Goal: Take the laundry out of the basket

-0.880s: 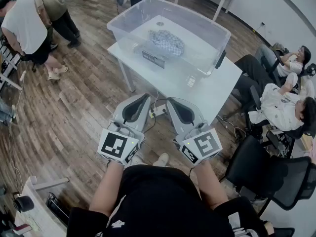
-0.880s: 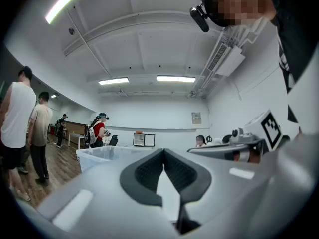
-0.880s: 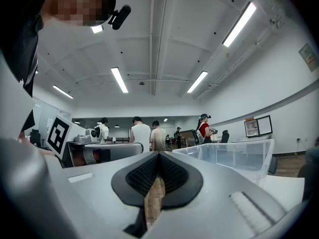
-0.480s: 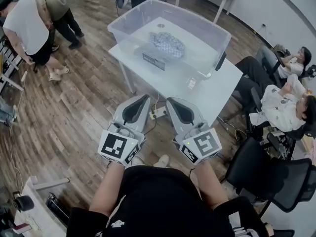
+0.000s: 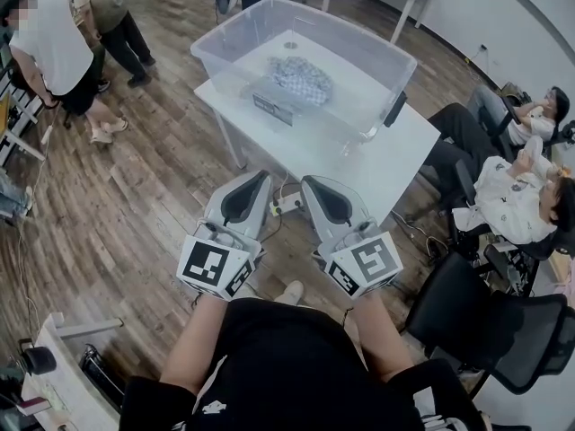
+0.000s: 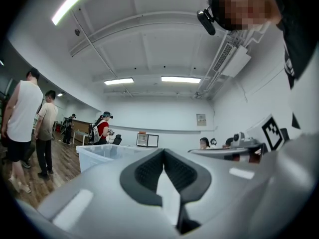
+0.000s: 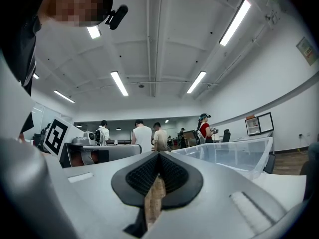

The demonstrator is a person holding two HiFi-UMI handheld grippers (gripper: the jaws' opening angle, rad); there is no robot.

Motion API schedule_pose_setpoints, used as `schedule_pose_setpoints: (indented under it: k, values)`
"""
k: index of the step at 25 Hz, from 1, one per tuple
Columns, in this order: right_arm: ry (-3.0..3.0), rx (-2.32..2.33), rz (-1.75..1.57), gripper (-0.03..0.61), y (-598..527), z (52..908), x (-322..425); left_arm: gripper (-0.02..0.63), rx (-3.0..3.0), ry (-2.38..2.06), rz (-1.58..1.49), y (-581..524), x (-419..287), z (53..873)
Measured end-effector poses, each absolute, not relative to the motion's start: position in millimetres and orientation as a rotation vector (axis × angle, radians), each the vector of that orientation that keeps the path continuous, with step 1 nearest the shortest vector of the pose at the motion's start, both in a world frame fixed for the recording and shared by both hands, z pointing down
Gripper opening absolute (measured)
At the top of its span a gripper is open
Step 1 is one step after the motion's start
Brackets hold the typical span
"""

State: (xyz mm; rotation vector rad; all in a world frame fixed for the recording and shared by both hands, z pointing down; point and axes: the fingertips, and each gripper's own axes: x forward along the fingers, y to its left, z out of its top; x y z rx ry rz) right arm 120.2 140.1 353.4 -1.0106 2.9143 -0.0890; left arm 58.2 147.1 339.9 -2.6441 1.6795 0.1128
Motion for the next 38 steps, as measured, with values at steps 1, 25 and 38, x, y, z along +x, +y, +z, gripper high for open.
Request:
schedule_pose_setpoints:
  k: [1, 25, 38]
  values:
    - [2.914, -1.006, -0.088, 0.0, 140, 354, 123, 0.009, -2.639, 1.68, 0.105, 148, 62, 341]
    - [2.875, -0.992, -0.105, 0.0, 109, 346, 121, 0.009, -2.646, 1.65, 0.12, 117, 67, 335]
    - [2.839, -1.054, -0.055, 0.0, 71, 334, 94, 0.008, -2.664, 1.602, 0.152, 78, 43, 324]
